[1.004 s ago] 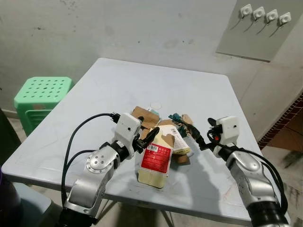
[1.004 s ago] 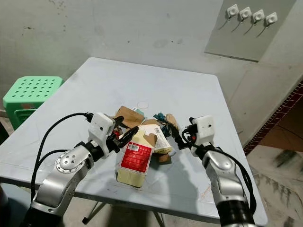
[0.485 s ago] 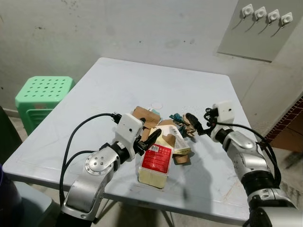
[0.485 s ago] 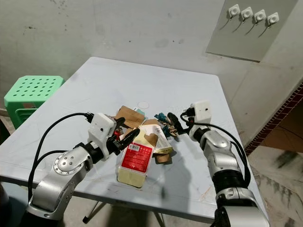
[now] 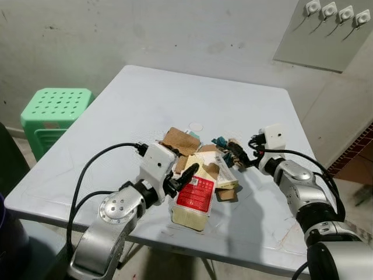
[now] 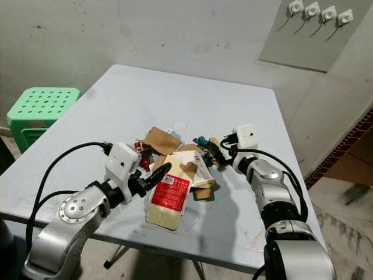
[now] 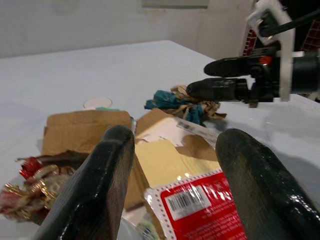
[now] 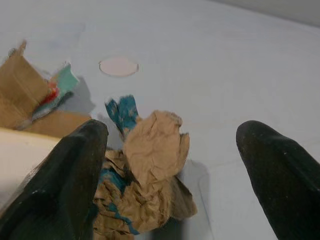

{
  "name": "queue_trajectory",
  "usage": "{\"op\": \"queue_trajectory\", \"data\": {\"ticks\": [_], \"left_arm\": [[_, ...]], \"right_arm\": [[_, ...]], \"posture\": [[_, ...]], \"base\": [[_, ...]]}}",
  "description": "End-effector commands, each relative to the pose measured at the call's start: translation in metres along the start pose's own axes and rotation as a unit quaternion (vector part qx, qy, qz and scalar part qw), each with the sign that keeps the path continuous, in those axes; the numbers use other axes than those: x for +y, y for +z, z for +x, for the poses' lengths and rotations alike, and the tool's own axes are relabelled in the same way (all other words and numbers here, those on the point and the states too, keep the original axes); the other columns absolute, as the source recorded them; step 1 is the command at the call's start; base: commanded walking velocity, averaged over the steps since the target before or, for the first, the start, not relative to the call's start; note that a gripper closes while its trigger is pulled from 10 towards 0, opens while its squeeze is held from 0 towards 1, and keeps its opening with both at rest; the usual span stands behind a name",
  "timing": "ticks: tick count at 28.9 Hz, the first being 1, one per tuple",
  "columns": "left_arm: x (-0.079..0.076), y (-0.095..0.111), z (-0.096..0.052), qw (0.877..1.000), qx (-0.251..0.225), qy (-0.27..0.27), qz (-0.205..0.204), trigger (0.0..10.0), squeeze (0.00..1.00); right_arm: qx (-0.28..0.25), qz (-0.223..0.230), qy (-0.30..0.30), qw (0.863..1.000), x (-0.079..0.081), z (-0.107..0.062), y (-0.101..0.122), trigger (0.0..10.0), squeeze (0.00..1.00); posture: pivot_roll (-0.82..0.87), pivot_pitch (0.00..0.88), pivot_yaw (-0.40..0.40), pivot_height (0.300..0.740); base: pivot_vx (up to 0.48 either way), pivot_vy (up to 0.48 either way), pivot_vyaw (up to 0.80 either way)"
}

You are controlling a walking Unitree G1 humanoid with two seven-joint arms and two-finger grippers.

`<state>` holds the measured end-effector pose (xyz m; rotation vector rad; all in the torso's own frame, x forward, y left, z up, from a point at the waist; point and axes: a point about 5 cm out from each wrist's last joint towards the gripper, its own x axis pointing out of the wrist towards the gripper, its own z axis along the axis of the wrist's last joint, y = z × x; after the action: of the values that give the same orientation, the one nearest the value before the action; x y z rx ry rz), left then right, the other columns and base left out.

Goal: Picking trash to rubbish bin

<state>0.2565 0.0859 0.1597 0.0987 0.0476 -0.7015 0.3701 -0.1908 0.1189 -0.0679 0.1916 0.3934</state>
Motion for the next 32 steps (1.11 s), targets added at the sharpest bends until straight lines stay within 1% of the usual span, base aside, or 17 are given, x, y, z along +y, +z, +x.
{"op": "queue_trajectory", "data": {"ticks": [1, 2, 6, 7, 8, 9, 10, 11, 17, 25, 30, 32], "left_arm": [[-0.007, 0.004, -0.003, 1.000, -0.001, -0.008, -0.004, 10.0, 0.00], [-0.007, 0.004, -0.003, 1.000, -0.001, -0.008, -0.004, 10.0, 0.00], [-0.008, 0.002, -0.008, 1.000, 0.011, -0.002, -0.009, 10.0, 0.00], [-0.008, 0.003, -0.009, 1.000, 0.012, -0.002, -0.009, 10.0, 0.00], [-0.008, 0.003, -0.010, 1.000, 0.012, -0.001, -0.009, 10.0, 0.00], [-0.008, 0.003, -0.011, 1.000, 0.013, -0.001, -0.011, 10.0, 0.00], [-0.008, 0.003, -0.011, 1.000, 0.015, 0.000, -0.013, 10.0, 0.00], [-0.007, 0.003, -0.013, 1.000, 0.018, 0.001, -0.013, 10.0, 0.00], [-0.004, 0.006, -0.015, 1.000, 0.019, 0.012, -0.016, 10.0, 0.00], [-0.001, 0.007, -0.012, 1.000, 0.020, 0.020, -0.005, 10.0, 0.00], [0.003, 0.008, -0.009, 1.000, 0.017, 0.024, -0.001, 10.0, 0.00], [0.005, 0.008, -0.008, 1.000, 0.016, 0.027, 0.003, 10.0, 0.00]], "right_arm": [[0.005, -0.013, 0.004, 1.000, -0.004, -0.001, 0.001, 10.0, 0.00], [0.005, -0.013, 0.004, 1.000, -0.004, -0.001, 0.001, 10.0, 0.00], [0.035, -0.020, 0.014, 0.999, -0.003, -0.002, -0.007, 10.0, 0.00], [0.039, -0.019, 0.018, 0.999, -0.003, -0.003, -0.007, 9.3, 0.00], [0.043, -0.020, 0.022, 0.999, -0.003, -0.003, -0.008, 9.3, 0.00], [0.043, -0.017, 0.031, 0.998, -0.002, -0.003, -0.008, 5.4, 0.00], [0.042, -0.014, 0.037, 0.998, -0.001, -0.003, -0.008, 5.4, 0.00], [0.032, -0.018, 0.039, 0.999, -0.001, -0.003, -0.007, 0.0, 0.00], [0.027, -0.019, 0.033, 0.999, -0.002, -0.003, -0.006, 0.0, 0.00], [0.014, -0.025, 0.022, 0.999, -0.007, -0.004, -0.002, 0.0, 0.00], [-0.003, -0.015, 0.016, 1.000, -0.012, -0.007, 0.002, 0.0, 0.00], [-0.016, 0.001, 0.011, 1.000, -0.016, -0.010, 0.003, 0.0, 0.00]], "posture": [[0.07, 0.120, -0.110, 0.740], [0.07, 0.120, -0.110, 0.740], [0.07, 0.151, -0.114, 0.740], [0.07, 0.157, -0.115, 0.740], [0.07, 0.160, -0.115, 0.740], [0.07, 0.165, -0.116, 0.740], [0.07, 0.165, -0.116, 0.740], [0.08, 0.167, -0.116, 0.740], [0.08, 0.166, -0.117, 0.740], [0.08, 0.150, -0.116, 0.740], [0.08, 0.136, -0.115, 0.740], [0.08, 0.130, -0.116, 0.740]], "base": [[0.000, 0.000, 0.00], [0.000, 0.000, 0.00], [0.000, 0.000, 0.00], [0.000, 0.000, 0.00], [0.000, 0.000, 0.00], [0.000, 0.000, 0.00], [0.000, 0.000, 0.00], [0.000, 0.000, 0.00], [0.000, 0.000, 0.00], [0.000, 0.000, 0.00], [0.000, 0.000, 0.00], [0.000, 0.000, 0.00]]}}
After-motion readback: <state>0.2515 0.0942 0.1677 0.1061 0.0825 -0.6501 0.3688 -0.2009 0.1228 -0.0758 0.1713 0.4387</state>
